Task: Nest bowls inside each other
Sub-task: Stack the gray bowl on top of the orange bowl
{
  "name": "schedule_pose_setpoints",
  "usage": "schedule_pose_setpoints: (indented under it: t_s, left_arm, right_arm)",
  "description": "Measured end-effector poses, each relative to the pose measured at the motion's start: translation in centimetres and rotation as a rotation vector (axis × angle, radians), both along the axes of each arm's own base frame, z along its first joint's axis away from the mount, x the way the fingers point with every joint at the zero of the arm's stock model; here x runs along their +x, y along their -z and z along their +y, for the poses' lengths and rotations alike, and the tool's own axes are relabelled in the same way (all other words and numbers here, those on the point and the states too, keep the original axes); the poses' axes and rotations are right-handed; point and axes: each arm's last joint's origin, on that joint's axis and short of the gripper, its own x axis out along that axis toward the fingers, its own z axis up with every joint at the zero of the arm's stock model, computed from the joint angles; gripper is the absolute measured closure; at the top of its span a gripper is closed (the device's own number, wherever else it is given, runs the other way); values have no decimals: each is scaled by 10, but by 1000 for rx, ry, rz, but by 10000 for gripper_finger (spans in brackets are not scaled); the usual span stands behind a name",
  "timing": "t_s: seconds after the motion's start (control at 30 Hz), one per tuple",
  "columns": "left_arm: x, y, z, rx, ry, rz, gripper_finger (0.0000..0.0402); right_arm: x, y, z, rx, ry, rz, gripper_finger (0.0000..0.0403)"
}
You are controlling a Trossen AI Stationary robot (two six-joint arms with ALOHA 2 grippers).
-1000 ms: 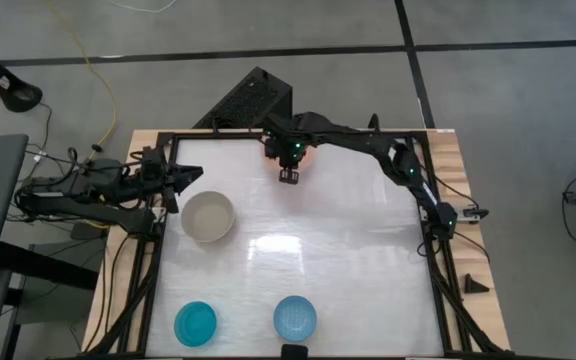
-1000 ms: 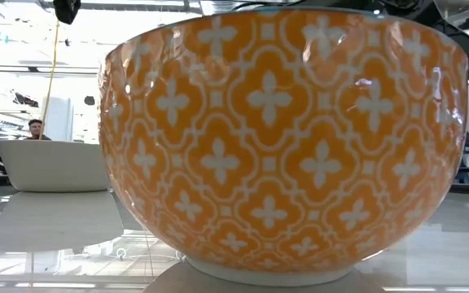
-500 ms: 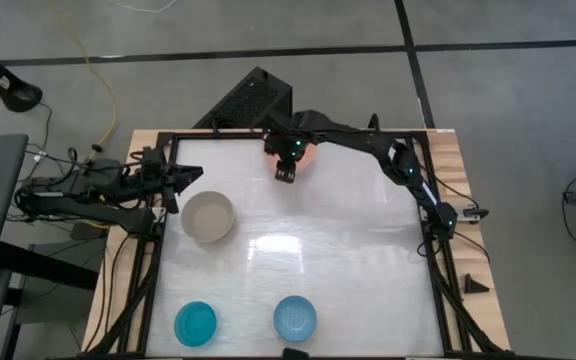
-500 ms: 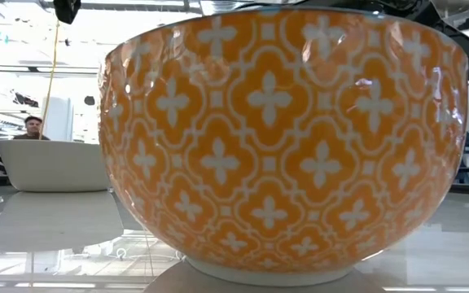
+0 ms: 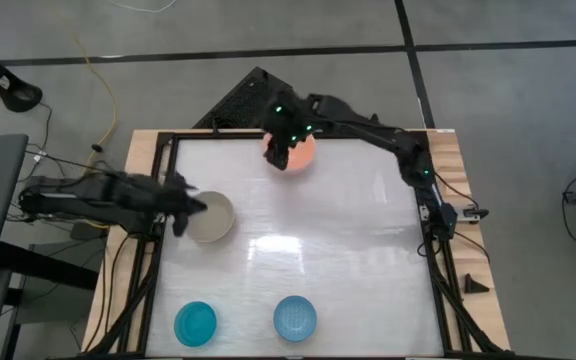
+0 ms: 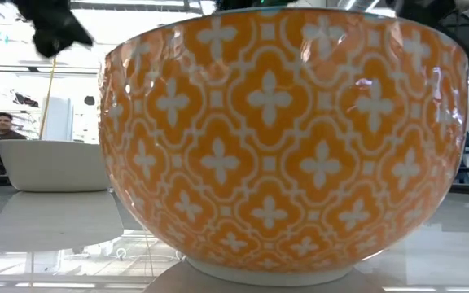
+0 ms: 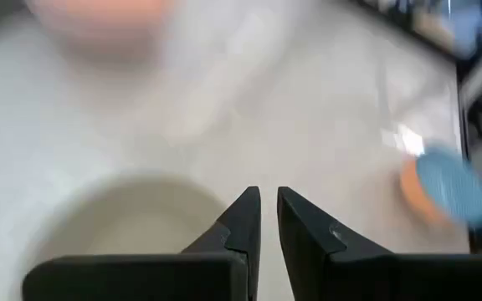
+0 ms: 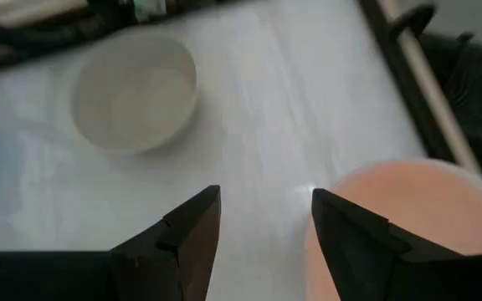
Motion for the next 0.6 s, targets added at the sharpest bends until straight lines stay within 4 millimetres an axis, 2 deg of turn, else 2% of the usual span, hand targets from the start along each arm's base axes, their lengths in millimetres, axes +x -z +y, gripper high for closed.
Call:
schedule_pose_setpoints:
  t_s: [0.13,0.27,0.4,0.6]
  left_arm:
    - [16,34,-6,-67,103,109,369]
    - [28,58,-9,-88,133,203,357]
    - [39,75,-12,-132,181,309,330]
    - [55,100,-16,-181,240,446,286]
  right_arm:
    - [-19,-38,7,-23,24,-126,178]
    - [-42,-72,16,-32,45,-224,178]
    - [-64,-97,25,-26,64,-284,179]
    - [-91,-123,43,-19,63,-347,179]
